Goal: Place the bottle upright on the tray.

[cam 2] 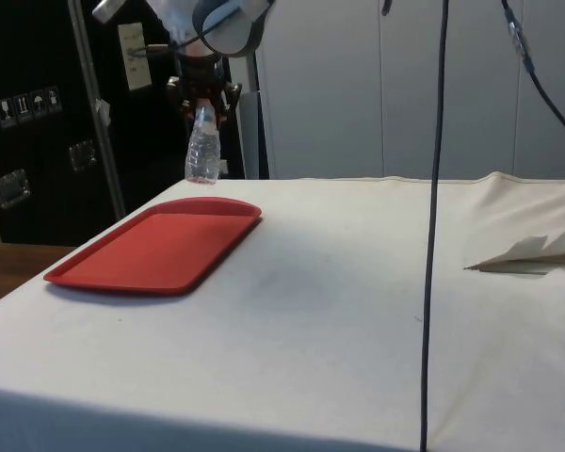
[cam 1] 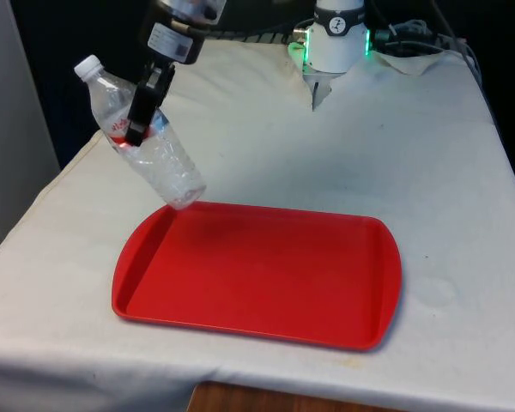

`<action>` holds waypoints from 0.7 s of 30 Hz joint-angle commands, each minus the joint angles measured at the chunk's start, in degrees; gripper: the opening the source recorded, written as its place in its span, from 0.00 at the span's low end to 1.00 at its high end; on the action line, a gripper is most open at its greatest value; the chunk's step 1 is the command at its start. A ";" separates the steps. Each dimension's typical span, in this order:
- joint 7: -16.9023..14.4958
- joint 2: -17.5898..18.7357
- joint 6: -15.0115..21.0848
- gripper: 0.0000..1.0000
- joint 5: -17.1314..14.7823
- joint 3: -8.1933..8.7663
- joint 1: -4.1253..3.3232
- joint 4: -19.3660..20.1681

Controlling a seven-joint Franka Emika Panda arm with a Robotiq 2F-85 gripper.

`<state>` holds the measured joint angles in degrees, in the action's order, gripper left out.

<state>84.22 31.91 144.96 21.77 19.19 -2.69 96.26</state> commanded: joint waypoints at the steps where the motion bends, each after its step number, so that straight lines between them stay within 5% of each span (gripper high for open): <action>1: 1.55 0.57 -0.29 0.03 0.97 0.92 -0.63 -0.69; 4: 2.35 1.03 -1.49 0.03 2.01 0.97 -0.69 -1.72; 5: 1.15 0.57 -1.26 0.03 1.38 0.11 0.00 -1.15; 6: 2.52 1.20 -1.83 0.03 2.29 0.97 -0.69 -2.01; 12: 3.67 1.95 -3.90 0.03 4.18 0.92 -0.92 -3.67; 13: 2.52 1.72 -3.95 0.03 3.61 0.11 -0.29 -3.38; 14: 3.90 2.01 -4.18 0.03 4.64 0.92 -1.03 -3.78; 21: 6.30 2.12 -6.07 0.03 8.71 0.74 -1.78 -4.53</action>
<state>89.50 33.69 139.11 29.74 19.25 -3.90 92.25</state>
